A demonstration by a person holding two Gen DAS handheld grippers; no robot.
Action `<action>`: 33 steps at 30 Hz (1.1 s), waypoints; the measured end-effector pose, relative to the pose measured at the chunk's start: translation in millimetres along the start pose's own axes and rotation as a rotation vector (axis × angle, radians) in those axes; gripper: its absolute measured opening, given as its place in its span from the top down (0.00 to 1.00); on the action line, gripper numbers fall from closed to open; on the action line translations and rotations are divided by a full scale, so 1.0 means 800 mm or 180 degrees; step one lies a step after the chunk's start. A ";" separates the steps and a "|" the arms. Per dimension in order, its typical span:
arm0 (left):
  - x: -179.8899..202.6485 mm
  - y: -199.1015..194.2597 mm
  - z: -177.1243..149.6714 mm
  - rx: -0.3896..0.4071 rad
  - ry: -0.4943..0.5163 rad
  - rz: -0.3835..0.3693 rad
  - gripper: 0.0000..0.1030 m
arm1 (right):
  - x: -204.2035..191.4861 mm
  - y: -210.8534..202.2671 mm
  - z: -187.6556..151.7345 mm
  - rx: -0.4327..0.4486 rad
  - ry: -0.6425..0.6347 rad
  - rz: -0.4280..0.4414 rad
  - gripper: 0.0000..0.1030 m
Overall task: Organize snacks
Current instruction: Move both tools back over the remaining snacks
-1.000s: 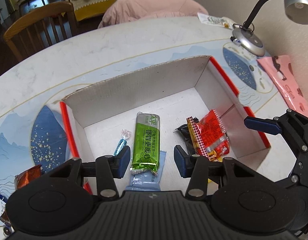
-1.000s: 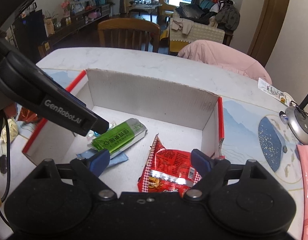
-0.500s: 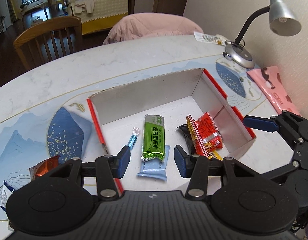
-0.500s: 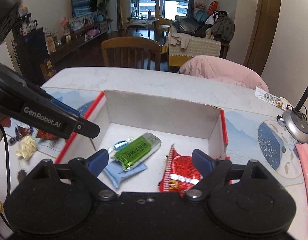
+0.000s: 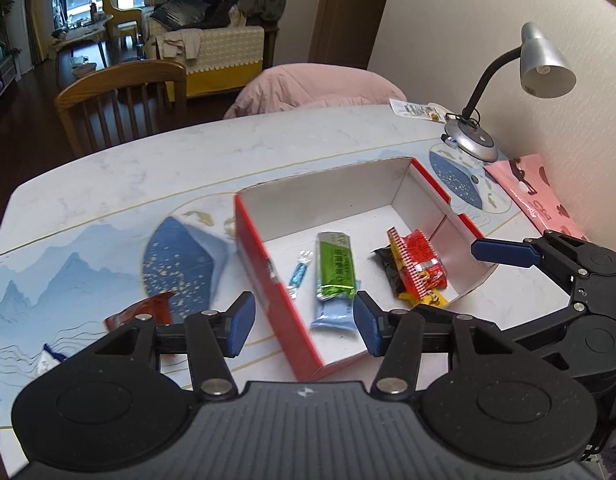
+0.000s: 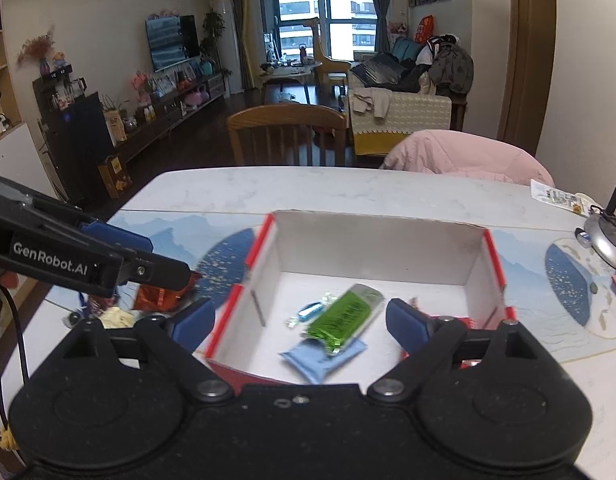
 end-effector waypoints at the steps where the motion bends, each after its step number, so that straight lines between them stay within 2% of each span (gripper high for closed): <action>1: -0.004 -0.005 -0.003 0.0013 -0.0006 0.0000 0.48 | -0.006 -0.001 0.001 0.0004 0.0005 0.0007 0.10; 6: -0.031 -0.031 -0.021 0.0104 -0.0058 0.0036 0.43 | -0.039 -0.003 0.002 0.0014 0.0018 0.0067 0.05; 10: -0.058 -0.053 -0.036 0.0170 -0.0110 0.0073 0.43 | -0.071 -0.006 -0.002 0.0010 -0.0004 0.0129 0.04; 17: -0.100 -0.096 -0.061 0.0444 -0.0137 0.0224 0.37 | -0.119 -0.008 -0.008 0.0020 0.0029 0.0264 0.02; 24: -0.149 -0.123 -0.092 0.0485 -0.0279 0.0254 0.30 | -0.156 -0.005 -0.014 0.0003 0.0053 0.0336 0.00; 26: -0.165 -0.129 -0.101 0.0510 -0.0353 0.0200 0.30 | -0.167 -0.003 -0.016 -0.0006 0.0045 0.0355 0.00; 33: -0.225 -0.142 -0.127 0.0554 -0.0569 0.0322 0.26 | -0.207 0.007 -0.023 -0.0094 -0.0049 0.0446 0.00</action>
Point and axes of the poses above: each gripper's, at about its wrist camera, not at the fingertips, and y roughly the way its jaws point, x to its right, z to its top, the point moved 8 cm from there along y, roughly the way its jaws point, and after that the axes turned 8 degrees about -z, right-handed, at the moved point
